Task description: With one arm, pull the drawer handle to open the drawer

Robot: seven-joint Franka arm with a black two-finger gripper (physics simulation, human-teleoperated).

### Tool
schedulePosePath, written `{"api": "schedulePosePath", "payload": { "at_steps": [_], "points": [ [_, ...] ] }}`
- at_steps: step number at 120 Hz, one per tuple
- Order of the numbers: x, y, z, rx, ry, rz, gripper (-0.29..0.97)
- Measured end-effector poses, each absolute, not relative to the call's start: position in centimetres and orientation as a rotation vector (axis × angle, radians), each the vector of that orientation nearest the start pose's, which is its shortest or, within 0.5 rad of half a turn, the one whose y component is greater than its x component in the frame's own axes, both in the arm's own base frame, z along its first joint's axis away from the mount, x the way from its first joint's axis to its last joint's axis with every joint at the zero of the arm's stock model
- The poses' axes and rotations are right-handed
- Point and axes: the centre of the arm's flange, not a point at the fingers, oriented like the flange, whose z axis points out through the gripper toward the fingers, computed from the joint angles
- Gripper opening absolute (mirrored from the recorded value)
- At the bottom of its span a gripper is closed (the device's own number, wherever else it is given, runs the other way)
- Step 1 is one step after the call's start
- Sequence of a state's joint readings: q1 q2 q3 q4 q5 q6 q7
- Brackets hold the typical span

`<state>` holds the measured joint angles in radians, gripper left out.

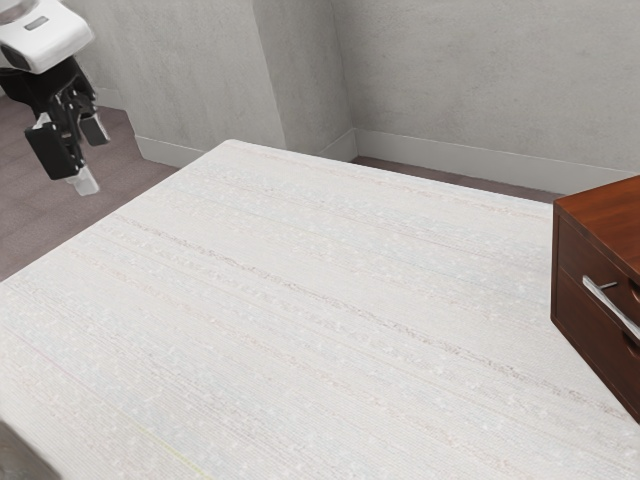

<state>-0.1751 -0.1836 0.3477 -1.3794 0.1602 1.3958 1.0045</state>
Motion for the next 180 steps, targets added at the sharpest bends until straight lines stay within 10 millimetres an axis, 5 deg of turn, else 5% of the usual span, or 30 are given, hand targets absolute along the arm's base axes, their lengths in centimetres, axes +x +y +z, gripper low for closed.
{"api": "schedulePosePath", "payload": {
  "at_steps": [32,60,76,97,105,117,132,153,180],
  "points": [
    [44.2,17.0,77.2,-2.893,1.046,-0.259,0.68],
    [47.5,2.7,76.3,-2.641,1.472,-0.086,0.68],
    [47.9,0.7,75.5,-2.547,1.566,-0.027,0.68],
    [48.6,-4.2,75.4,-2.324,1.733,-0.015,0.68],
    [47.4,-5.2,74.6,-2.260,1.771,0.007,0.68],
    [45.3,-4.9,70.8,-2.221,1.847,-0.002,0.68],
    [45.1,-7.6,67.0,-2.069,2.020,-0.138,0.68],
    [46.1,-13.5,65.0,-1.752,2.201,-0.338,0.68],
    [48.5,-15.4,61.6,-1.521,2.274,-0.434,0.68]
  ]
}}
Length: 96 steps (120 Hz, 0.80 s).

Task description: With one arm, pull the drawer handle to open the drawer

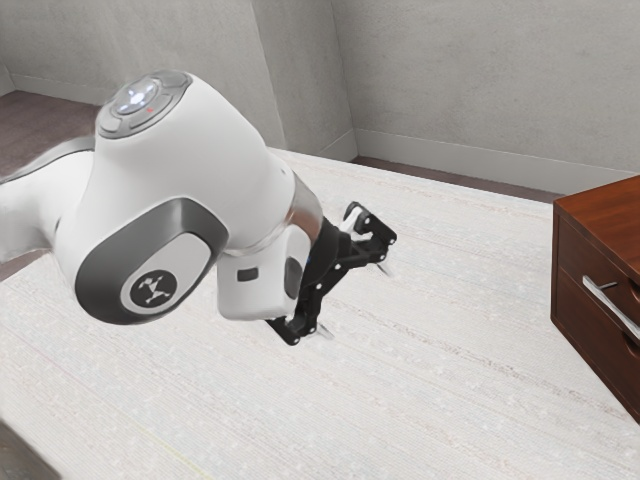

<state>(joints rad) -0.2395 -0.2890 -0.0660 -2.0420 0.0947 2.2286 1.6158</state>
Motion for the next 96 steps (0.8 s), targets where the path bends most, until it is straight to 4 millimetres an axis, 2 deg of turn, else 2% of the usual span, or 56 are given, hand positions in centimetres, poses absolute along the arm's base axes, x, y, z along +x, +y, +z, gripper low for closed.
{"api": "schedulePosePath", "payload": {
  "at_steps": [14,29,38,52,76,96],
  "points": [
    [49.1,-17.4,61.0,-1.402,2.317,-0.465,0.68],
    [50.0,-19.8,59.3,-1.280,2.365,-0.470,0.68],
    [50.4,-21.4,59.6,-1.196,2.375,-0.484,0.68],
    [51.1,-22.1,59.8,-1.131,2.374,-0.499,0.68],
    [50.4,-25.3,60.6,-0.993,2.386,-0.558,0.68],
    [52.2,-26.5,60.4,-0.952,2.388,-0.574,0.68]
  ]
}}
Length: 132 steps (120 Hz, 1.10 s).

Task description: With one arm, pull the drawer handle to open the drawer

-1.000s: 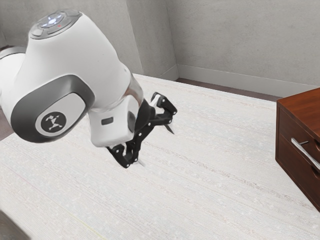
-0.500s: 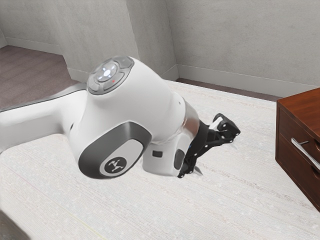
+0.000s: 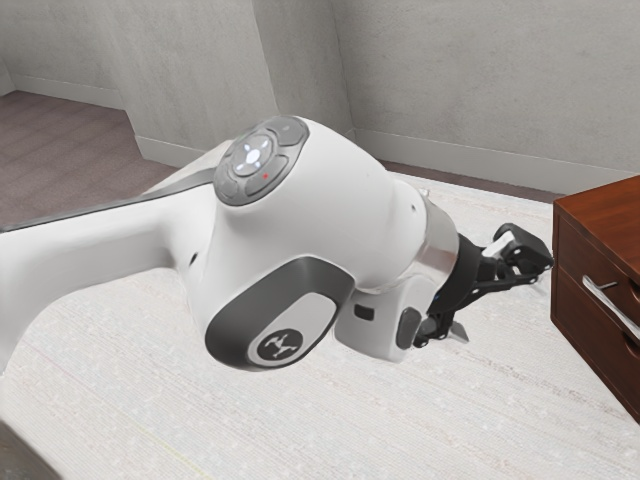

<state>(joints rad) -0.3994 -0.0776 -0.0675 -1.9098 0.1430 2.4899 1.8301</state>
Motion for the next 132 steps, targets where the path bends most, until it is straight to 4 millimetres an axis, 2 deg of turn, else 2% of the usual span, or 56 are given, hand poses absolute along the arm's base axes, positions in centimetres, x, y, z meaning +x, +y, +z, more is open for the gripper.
{"api": "schedulePosePath", "payload": {
  "at_steps": [22,42,69,90,109,132],
  "points": [
    [53.9,-27.5,60.1,-0.923,2.392,-0.581,0.68],
    [55.2,-28.6,57.8,-0.908,2.428,-0.556,0.68],
    [55.1,-32.2,57.2,-0.844,2.463,-0.588,0.68],
    [56.5,-30.7,56.8,-0.923,2.448,-0.598,0.68],
    [57.7,-31.3,56.8,-0.942,2.438,-0.617,0.68],
    [59.9,-30.2,54.8,-1.004,2.435,-0.598,0.68]
  ]
}}
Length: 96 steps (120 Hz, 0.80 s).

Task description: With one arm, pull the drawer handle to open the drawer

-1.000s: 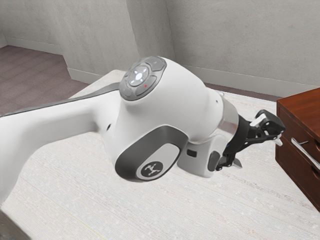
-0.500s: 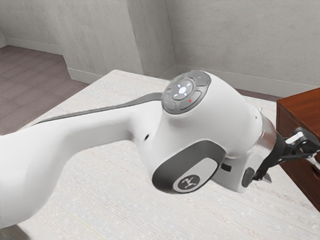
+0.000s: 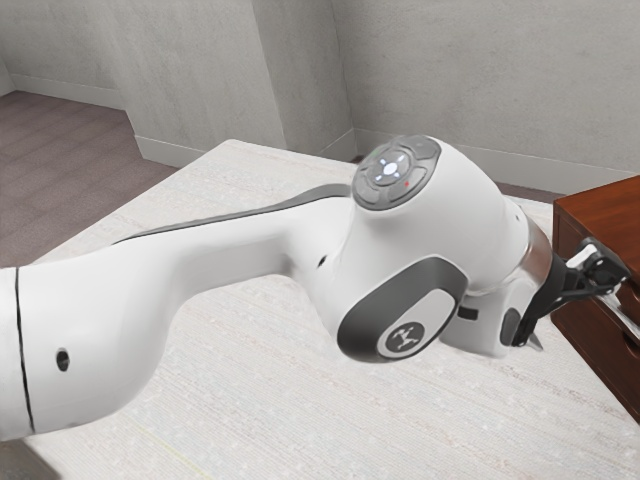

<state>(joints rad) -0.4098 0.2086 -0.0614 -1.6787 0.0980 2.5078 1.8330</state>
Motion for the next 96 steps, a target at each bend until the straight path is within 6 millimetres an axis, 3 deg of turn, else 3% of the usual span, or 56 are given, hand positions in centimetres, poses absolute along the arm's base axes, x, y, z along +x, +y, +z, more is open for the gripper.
{"api": "schedulePosePath", "payload": {
  "at_steps": [28,46,57,96],
  "points": [
    [61.4,-30.2,53.1,-1.035,2.435,-0.594,0.68],
    [62.3,-30.6,53.6,-1.034,2.413,-0.621,0.68],
    [62.7,-30.7,52.6,-1.042,2.420,-0.614,0.68],
    [63.3,-30.6,51.1,-1.061,2.428,-0.600,0.68]
  ]
}}
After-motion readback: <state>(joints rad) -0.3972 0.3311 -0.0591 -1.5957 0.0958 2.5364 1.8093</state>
